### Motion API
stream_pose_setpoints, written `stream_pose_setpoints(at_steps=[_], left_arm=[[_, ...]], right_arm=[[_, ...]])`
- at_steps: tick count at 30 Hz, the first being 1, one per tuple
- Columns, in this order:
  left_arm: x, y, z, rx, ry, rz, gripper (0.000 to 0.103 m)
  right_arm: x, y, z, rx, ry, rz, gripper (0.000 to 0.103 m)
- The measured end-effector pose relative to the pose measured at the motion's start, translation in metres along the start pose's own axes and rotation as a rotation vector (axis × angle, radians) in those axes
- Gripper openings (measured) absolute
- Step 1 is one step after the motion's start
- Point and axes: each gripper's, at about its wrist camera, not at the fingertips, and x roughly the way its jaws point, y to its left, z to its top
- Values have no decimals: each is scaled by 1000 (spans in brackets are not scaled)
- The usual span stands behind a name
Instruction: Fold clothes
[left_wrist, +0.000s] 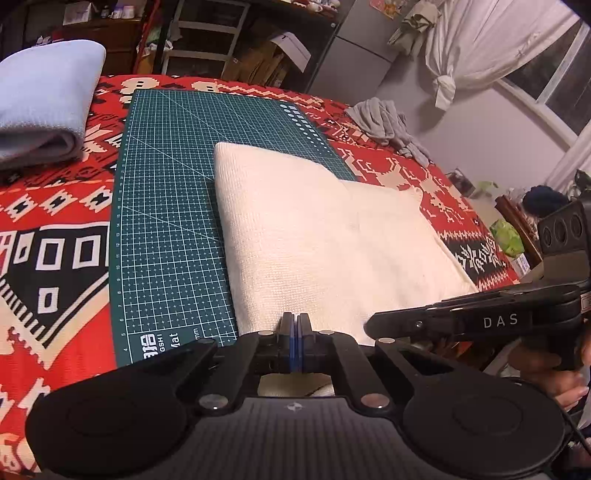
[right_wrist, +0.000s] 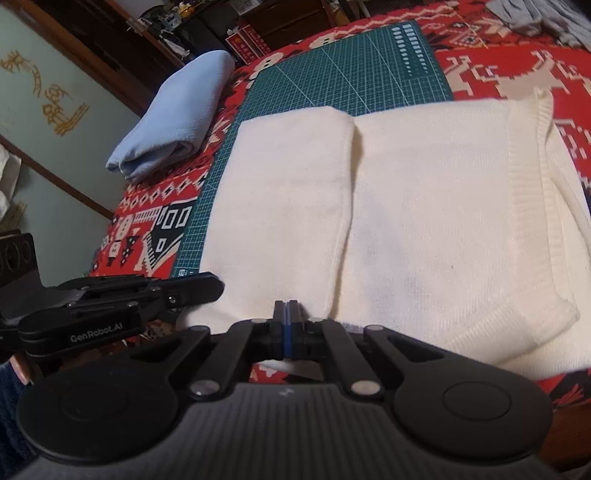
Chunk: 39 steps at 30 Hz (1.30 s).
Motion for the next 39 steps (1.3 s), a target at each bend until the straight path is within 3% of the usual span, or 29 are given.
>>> stream_pose_setpoints(at_steps=[3, 8, 12, 18, 20, 26, 32, 34, 35, 36, 39], left_arm=[[-9, 1, 8, -6, -27, -28, 4], [-8, 2, 31, -7, -67, -20, 4], [12, 10, 44, -40, -44, -3, 4], [41, 13, 39, -50, 1, 0, 3], [39, 9, 38, -39, -2, 10, 3], [19, 20, 40, -120, -40, -40, 4], [2, 25, 39, -111, -61, -21, 3], [7, 25, 35, -100, -31, -2, 3], [10, 26, 33, -98, -22, 2, 3], [12, 26, 32, -98, -21, 5, 3], [13, 22, 32, -99, -26, -11, 3]], right_arm=[[-11, 7, 6, -34, -44, 0, 11], [-15, 23, 32, -85, -106, -16, 12], [-1, 31, 46, -118, -100, -22, 13], [25, 24, 42, -161, -79, -115, 11], [20, 18, 39, -154, -84, -101, 11], [-11, -2, 50, -99, -188, -160, 29], [2, -22, 79, -21, -203, -142, 42], [13, -19, 85, -27, -188, -139, 42], [18, -17, 88, -30, -177, -139, 31], [22, -15, 90, -33, -161, -140, 4], [15, -5, 92, -36, -192, -158, 5]])
